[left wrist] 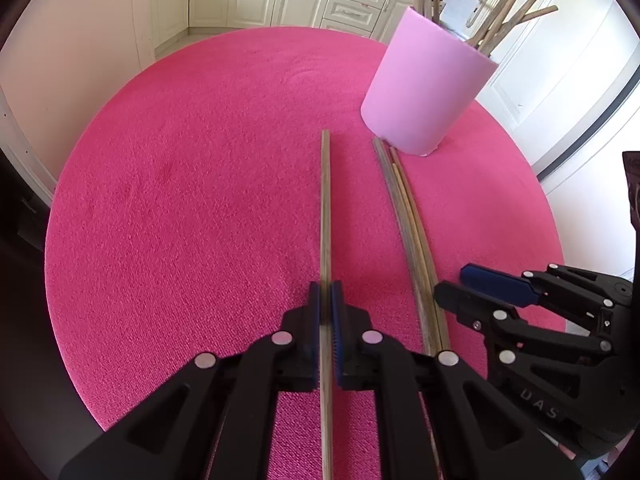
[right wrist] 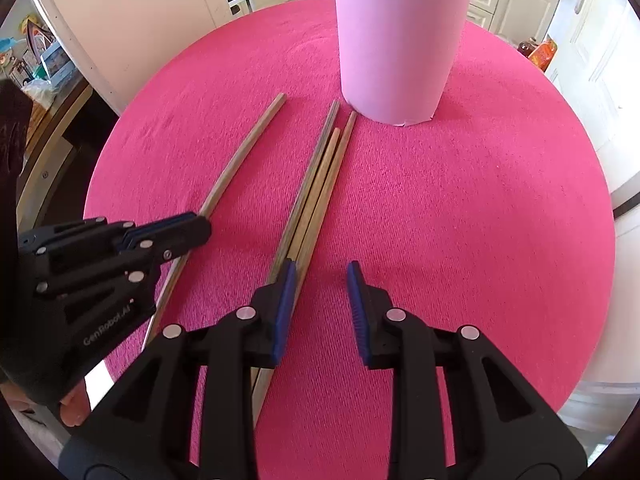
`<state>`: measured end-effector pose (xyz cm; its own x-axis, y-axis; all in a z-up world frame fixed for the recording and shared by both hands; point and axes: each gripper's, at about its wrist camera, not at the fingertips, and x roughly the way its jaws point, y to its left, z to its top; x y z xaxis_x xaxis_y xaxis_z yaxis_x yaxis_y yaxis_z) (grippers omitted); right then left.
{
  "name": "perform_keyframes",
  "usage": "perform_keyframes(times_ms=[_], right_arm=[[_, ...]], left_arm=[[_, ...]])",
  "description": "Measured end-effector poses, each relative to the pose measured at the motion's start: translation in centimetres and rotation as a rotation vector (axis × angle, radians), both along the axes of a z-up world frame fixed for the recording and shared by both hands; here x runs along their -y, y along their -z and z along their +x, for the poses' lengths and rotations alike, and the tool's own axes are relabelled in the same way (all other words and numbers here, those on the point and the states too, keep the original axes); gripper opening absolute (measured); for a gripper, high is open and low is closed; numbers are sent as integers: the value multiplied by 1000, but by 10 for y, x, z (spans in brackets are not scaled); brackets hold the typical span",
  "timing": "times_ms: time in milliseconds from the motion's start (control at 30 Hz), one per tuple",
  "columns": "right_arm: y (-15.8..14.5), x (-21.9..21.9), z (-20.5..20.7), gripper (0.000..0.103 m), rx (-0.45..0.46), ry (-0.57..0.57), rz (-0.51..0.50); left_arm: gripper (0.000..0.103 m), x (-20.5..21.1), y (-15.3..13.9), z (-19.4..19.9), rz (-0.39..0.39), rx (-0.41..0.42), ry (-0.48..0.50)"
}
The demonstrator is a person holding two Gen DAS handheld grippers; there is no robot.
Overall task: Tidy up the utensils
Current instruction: 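Grasp a chopstick with the left gripper and hold it above the table, then grasp a chopstick with the right gripper while the left gripper holds its chopstick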
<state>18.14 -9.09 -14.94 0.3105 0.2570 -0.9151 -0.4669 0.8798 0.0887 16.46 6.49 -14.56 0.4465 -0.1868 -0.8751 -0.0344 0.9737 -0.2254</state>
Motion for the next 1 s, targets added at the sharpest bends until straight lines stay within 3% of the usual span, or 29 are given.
perform_keyframes(times_ms=[633, 833, 1000], right_arm=[[-1, -18, 12, 26, -13, 52, -79], [1, -10, 13, 26, -67, 103, -29], [4, -28, 14, 27, -47, 98, -117]], left_arm=[[6, -6, 0, 2, -25, -35, -42], [6, -3, -1, 3, -22, -30, -50], [8, -4, -1, 7, -33, -36, -47]])
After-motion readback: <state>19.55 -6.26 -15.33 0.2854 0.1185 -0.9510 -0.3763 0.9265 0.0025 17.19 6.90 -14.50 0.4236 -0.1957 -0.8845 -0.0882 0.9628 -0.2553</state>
